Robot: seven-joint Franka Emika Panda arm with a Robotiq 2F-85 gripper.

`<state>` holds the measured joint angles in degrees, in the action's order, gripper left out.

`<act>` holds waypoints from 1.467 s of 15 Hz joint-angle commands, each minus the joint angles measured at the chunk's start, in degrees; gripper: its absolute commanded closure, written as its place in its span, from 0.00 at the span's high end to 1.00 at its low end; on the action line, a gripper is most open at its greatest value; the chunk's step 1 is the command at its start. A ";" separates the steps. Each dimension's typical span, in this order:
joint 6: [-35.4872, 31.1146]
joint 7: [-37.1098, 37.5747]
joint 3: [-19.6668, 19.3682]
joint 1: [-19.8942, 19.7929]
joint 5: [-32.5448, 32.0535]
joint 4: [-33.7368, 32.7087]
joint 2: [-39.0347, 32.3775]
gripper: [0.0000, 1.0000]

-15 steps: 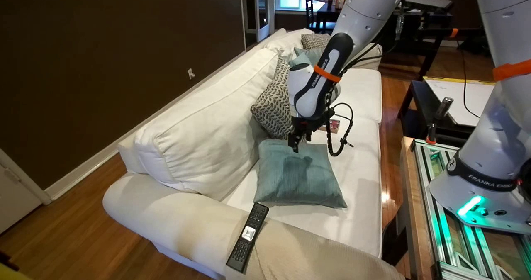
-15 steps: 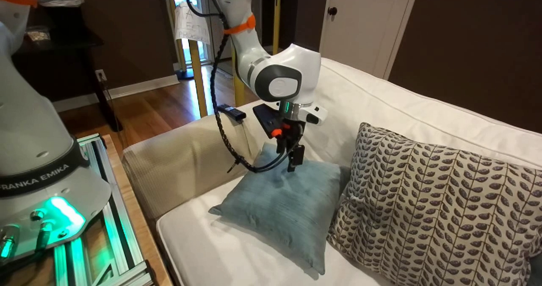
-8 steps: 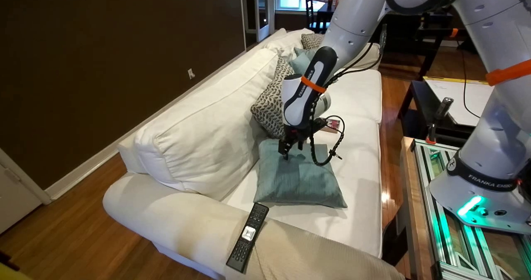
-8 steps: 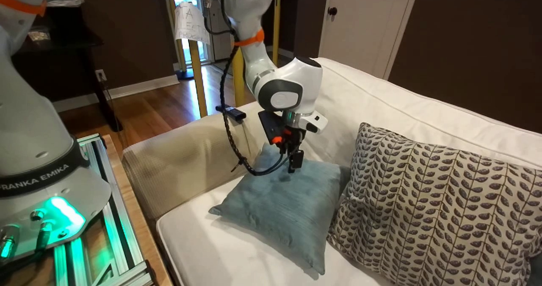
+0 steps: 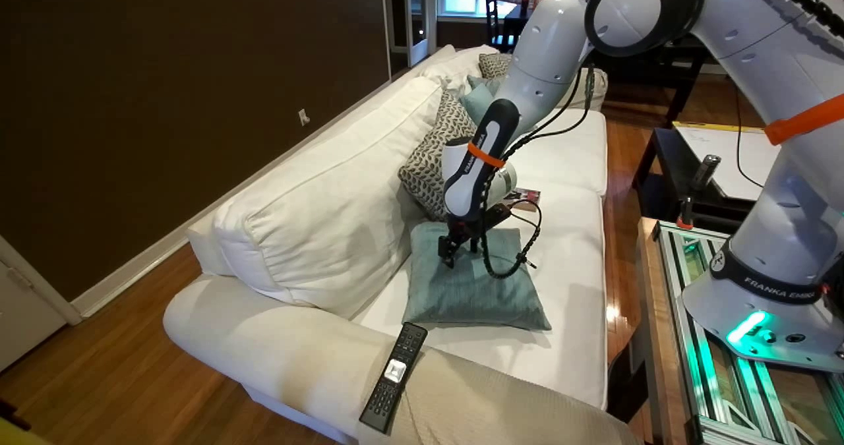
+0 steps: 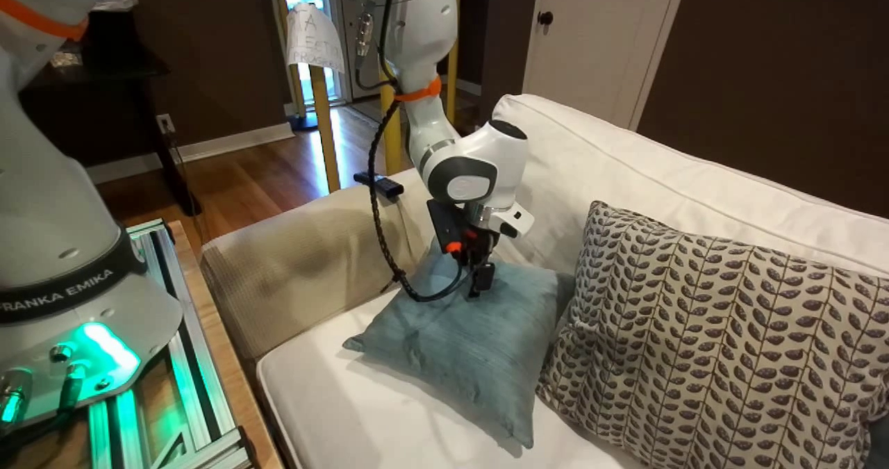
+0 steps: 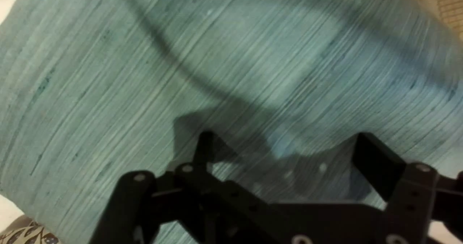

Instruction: Move the blue pillow on the left to the right and then put the grey remote on the armrest

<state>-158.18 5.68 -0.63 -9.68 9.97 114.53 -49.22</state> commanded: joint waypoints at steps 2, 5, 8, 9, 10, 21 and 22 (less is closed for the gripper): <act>0.76 0.49 0.48 -0.01 1.02 -4.57 -4.88 0.73; 0.93 0.61 0.62 -0.19 1.17 -5.66 -5.97 0.49; 1.00 1.03 0.41 -0.09 1.19 -6.17 -6.48 0.27; 1.02 1.16 0.36 -0.09 1.20 -6.23 -6.57 0.21; 1.13 1.25 0.30 -0.11 1.18 -6.31 -6.64 0.12; 1.07 1.33 -0.27 0.02 1.98 2.73 4.69 0.01; 1.38 0.46 0.58 -0.73 2.33 5.23 7.70 0.01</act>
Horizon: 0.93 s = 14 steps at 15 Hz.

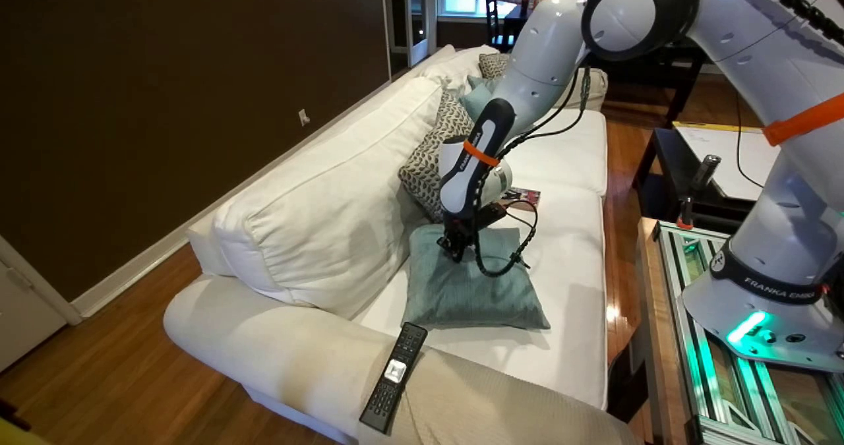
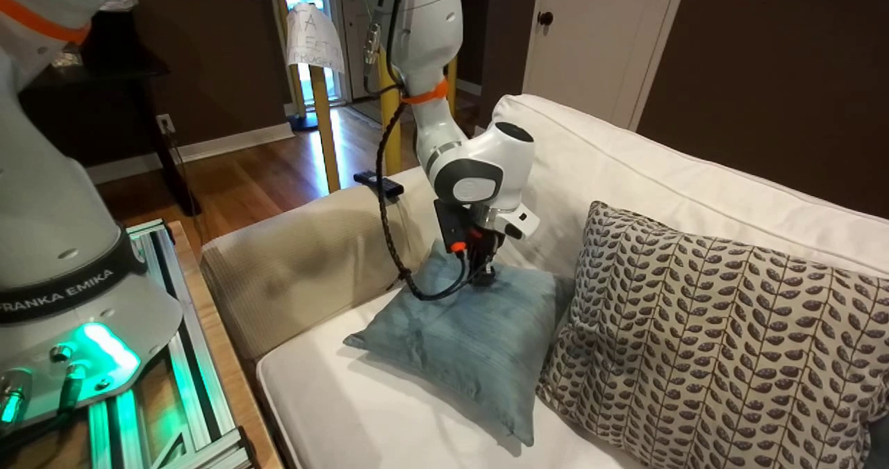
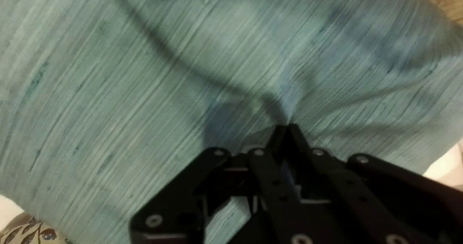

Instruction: Move the blue pillow on the left to the right and then put the grey remote on the armrest

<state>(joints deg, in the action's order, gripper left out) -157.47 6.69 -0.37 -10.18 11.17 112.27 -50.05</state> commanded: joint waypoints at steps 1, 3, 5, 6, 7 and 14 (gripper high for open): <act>0.77 0.35 -0.48 0.53 1.00 9.75 11.29 0.01; 2.10 0.70 -0.62 0.60 1.27 13.66 16.32 0.01; 3.83 1.26 -1.58 1.18 0.80 16.90 20.25 0.01; 4.92 1.38 -1.97 1.18 0.76 18.10 21.69 0.01; 5.79 1.94 -2.66 1.56 0.50 19.25 23.02 0.01; 5.83 7.63 -7.71 4.55 -2.09 26.98 33.09 0.01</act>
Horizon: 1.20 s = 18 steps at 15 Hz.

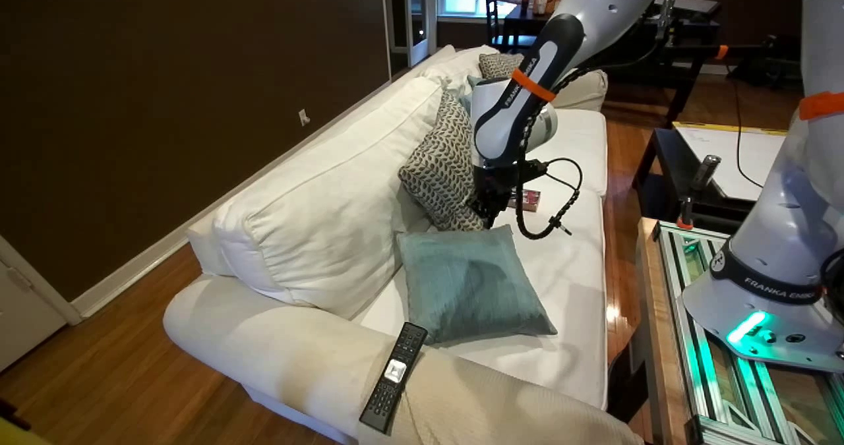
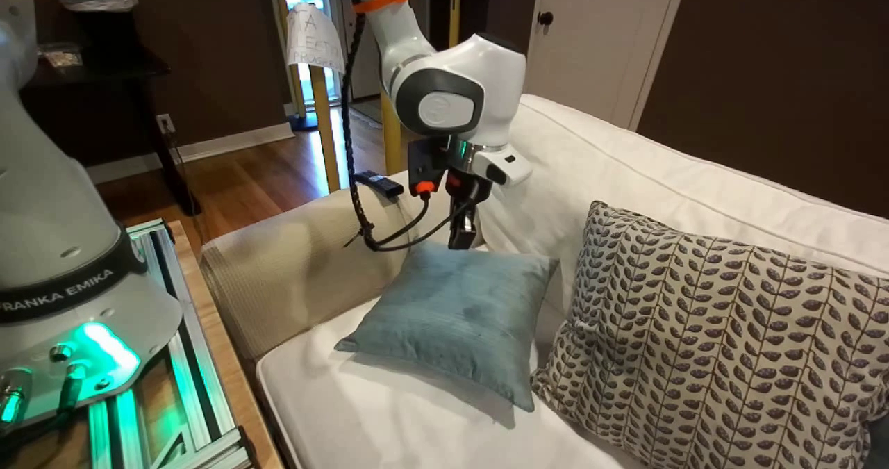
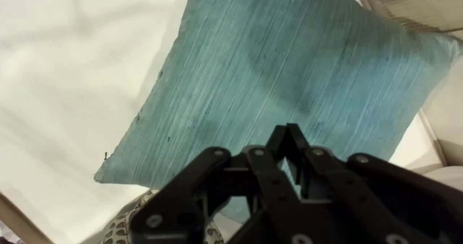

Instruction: Move the blue pillow on the left to the right and then put the grey remote on the armrest

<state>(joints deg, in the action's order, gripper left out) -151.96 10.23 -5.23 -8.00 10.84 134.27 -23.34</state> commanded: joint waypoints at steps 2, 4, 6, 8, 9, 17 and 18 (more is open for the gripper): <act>0.44 6.95 -4.87 3.64 -4.05 6.50 9.06 0.01; 0.34 6.23 -4.81 2.63 -3.87 6.90 10.10 0.31; -0.65 1.53 -3.84 0.45 -1.76 7.00 9.95 0.39; -1.93 -4.99 -2.63 -2.08 0.91 6.66 8.61 0.54; -1.61 -5.88 -3.07 -3.02 1.60 6.07 7.59 0.60; -6.38 -5.91 -4.35 -11.70 12.20 5.13 0.11 1.00; -7.96 -6.40 -3.76 -13.27 14.30 4.56 -1.49 1.00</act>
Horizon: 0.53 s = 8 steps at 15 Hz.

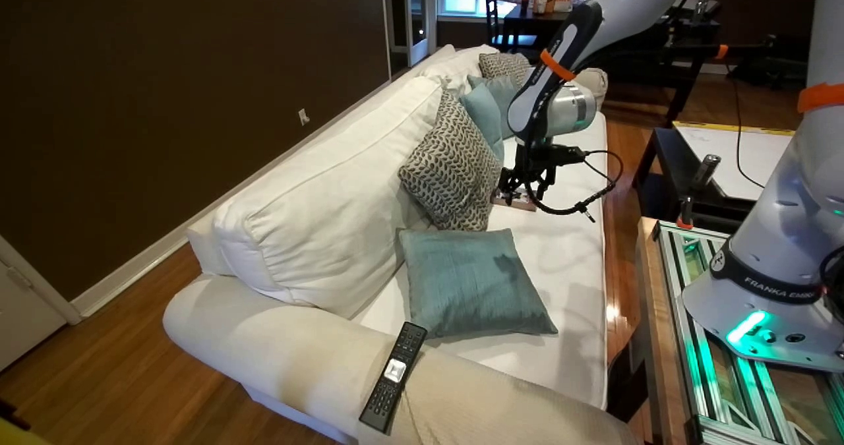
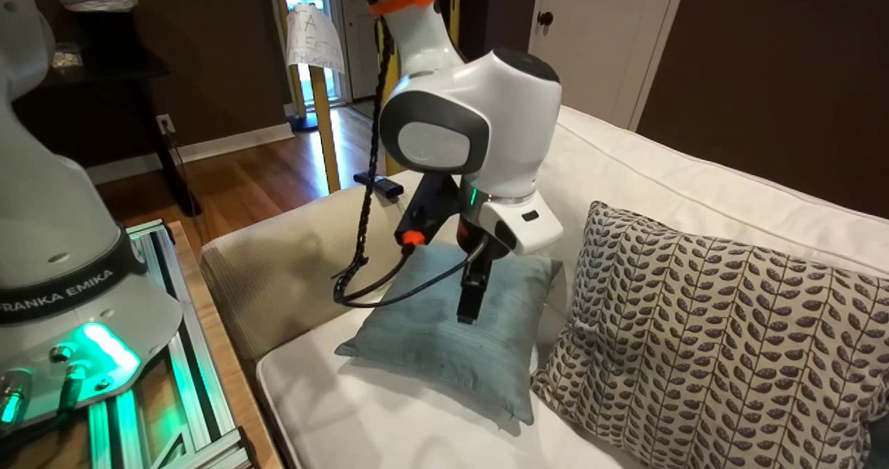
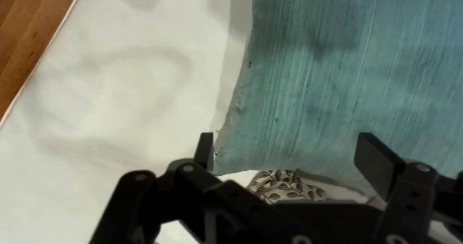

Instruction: Move the blue pillow on the left to the right and then put the grey remote on the armrest

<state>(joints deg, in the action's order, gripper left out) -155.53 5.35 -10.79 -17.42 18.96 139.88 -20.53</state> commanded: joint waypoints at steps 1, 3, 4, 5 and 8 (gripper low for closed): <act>-3.51 -2.74 3.01 -5.55 8.02 -1.47 -4.70 1.00; -2.69 -1.25 1.28 -3.96 5.09 -0.52 -3.26 1.00; -2.70 -1.57 1.61 -4.68 5.65 -0.79 -3.88 1.00; -2.70 -1.66 1.82 -4.97 6.00 -0.99 -4.15 1.00; -3.22 2.61 -0.19 -3.33 5.02 -2.87 -6.60 1.00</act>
<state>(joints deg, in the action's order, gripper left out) -158.32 3.72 -8.97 -22.20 25.00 138.68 -24.83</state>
